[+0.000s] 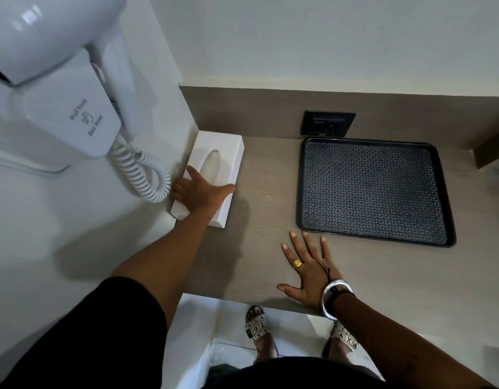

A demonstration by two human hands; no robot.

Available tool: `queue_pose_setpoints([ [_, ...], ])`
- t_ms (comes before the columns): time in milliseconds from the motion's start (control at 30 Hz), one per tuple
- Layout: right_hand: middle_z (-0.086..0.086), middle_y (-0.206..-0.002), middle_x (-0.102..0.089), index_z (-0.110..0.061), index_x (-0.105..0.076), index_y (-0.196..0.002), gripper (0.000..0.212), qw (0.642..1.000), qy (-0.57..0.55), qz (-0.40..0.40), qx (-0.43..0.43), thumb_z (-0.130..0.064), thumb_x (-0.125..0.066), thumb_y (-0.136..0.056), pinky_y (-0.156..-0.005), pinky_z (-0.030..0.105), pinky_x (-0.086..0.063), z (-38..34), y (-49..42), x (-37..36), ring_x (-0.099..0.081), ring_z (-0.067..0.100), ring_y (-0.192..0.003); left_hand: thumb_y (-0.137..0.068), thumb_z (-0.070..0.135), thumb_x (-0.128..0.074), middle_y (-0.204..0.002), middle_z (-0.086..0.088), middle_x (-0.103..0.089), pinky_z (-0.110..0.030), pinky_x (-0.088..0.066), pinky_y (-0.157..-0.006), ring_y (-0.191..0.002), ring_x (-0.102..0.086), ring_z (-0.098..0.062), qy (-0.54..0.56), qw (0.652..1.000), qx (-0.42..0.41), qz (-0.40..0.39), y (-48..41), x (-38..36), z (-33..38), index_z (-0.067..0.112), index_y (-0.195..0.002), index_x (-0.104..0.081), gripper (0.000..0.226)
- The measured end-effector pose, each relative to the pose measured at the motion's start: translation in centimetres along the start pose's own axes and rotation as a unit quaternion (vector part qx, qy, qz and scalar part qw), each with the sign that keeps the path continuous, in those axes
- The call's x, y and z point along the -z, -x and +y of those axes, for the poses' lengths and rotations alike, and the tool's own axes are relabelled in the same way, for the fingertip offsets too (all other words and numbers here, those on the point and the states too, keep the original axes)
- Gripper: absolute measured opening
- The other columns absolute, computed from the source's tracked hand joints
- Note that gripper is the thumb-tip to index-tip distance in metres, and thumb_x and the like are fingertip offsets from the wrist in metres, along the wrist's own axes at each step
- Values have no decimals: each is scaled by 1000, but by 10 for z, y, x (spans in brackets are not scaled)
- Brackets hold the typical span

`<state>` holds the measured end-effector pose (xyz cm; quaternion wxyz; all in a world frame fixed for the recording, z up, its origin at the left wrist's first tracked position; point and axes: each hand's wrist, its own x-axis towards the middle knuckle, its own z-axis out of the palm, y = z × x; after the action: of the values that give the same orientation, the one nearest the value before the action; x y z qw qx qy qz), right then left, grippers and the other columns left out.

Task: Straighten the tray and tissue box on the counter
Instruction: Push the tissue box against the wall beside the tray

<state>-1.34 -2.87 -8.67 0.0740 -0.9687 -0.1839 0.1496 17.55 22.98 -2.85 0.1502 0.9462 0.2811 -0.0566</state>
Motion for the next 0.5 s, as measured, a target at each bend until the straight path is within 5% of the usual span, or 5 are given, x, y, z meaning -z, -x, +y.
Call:
queue_pose_setpoints([
  [200, 8, -163, -14, -27, -21, -153, 95, 1000, 3, -12, -6, -82, -36, -77, -117, 65, -10, 1, -3, 0, -10, 35, -149, -50, 71, -80, -149, -29, -29, -57, -19, -117, -138, -27, -45, 25, 999, 41, 7, -4, -7, 12, 16, -151, -17, 131],
  [300, 7, -164, -11, -27, -18, -153, 94, 1000, 5, -12, -1, -82, -34, -78, -117, 61, -2, 2, -3, -2, -5, 34, -149, -55, 72, -78, -151, -27, -28, -57, -19, -117, -140, -26, -44, 25, 999, 27, 8, -4, -6, 11, 15, -152, -17, 128],
  [500, 5, -164, -4, -29, -14, -154, 91, 1000, 3, -14, -6, -80, -32, -81, -118, 61, -2, 2, -2, 0, 1, 32, -150, -75, 78, -51, -164, -22, -9, -57, 0, -121, -152, -5, -37, -7, 970, -230, 74, 27, -18, -17, 10, -155, -17, 111],
])
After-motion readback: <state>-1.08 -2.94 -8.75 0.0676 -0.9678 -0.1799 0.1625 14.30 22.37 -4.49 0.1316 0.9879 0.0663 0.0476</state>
